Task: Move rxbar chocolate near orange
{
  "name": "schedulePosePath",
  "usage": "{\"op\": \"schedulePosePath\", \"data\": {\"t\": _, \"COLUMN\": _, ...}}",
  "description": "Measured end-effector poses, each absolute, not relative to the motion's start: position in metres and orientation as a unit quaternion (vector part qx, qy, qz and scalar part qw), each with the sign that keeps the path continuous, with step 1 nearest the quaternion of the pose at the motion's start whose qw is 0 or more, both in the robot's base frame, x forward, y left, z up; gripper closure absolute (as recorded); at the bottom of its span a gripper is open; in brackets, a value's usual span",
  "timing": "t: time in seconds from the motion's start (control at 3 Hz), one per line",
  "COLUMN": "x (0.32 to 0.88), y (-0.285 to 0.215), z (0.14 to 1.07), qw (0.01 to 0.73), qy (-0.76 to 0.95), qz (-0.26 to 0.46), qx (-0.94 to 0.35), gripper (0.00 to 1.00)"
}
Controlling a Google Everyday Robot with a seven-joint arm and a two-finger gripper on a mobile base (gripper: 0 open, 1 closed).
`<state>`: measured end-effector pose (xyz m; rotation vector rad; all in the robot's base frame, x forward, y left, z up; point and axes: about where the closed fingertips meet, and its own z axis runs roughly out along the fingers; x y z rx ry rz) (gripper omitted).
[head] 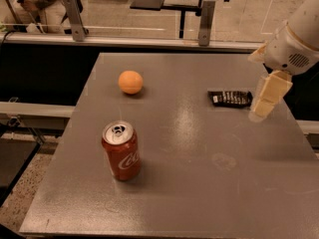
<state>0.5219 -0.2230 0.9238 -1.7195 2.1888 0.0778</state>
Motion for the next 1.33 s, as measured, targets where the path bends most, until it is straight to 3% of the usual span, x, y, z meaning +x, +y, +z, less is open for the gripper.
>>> {"op": "schedulePosePath", "data": {"t": 1.33, "x": 0.592, "y": -0.230, "z": 0.839, "qw": 0.155, "qy": 0.782, "qz": 0.078, "qx": -0.599, "gripper": 0.03}}
